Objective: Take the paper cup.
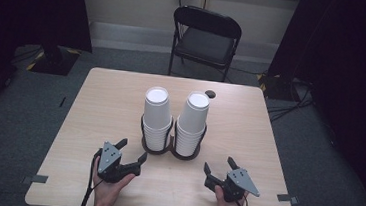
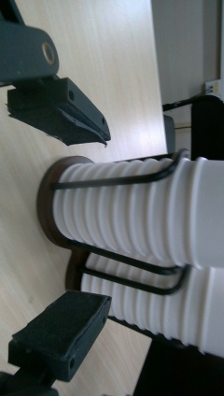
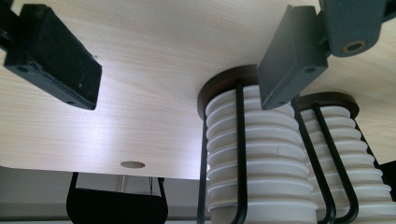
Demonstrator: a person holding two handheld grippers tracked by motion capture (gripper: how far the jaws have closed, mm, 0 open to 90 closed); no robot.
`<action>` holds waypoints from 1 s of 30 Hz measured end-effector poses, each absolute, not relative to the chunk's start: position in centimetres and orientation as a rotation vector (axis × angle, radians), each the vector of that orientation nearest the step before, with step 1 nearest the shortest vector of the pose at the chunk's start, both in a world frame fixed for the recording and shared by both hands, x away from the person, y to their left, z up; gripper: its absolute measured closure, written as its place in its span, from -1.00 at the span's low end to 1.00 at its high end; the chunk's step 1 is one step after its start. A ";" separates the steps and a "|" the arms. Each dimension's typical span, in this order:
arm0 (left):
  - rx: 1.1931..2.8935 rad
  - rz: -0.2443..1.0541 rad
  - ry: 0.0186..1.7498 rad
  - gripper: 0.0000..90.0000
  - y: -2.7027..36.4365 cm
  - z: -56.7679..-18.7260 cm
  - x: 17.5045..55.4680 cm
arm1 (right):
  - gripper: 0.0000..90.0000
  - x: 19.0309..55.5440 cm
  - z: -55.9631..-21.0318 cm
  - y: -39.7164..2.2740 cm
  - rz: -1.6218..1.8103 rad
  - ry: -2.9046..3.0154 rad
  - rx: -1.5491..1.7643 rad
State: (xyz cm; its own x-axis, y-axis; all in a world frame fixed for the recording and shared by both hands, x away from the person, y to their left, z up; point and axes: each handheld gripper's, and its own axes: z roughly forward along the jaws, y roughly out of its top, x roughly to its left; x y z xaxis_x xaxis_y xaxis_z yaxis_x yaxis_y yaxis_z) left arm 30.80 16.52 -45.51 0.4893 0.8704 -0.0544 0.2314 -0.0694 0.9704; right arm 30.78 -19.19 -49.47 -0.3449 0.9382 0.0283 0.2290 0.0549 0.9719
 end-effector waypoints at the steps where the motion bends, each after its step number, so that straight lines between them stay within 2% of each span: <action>1: 1.590 0.692 0.954 -0.60 16.4 -45.1 30.8 | -0.71 30.8 -49.5 -19.2 1.337 1.663 1.186; 6: 1.615 0.692 0.912 -0.60 15.7 -44.4 30.9 | -0.71 30.8 -49.5 -19.3 1.341 1.658 1.189; 9: 1.631 0.668 0.851 -0.47 15.0 -43.8 30.9 | -0.71 30.8 -49.5 -19.3 1.339 1.657 1.189; 30: 1.700 0.617 0.720 -0.51 11.6 -41.6 31.4 | -0.71 30.7 -49.5 -19.4 1.354 1.632 1.203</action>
State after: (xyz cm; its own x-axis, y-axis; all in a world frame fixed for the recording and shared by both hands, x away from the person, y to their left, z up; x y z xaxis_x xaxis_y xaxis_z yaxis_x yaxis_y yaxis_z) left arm 31.40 11.61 -41.62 0.6756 0.7364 0.0339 0.1471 -0.1797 0.9727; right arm 30.67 -19.43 -49.50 -0.3335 0.9414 0.0497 0.2231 0.0276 0.9744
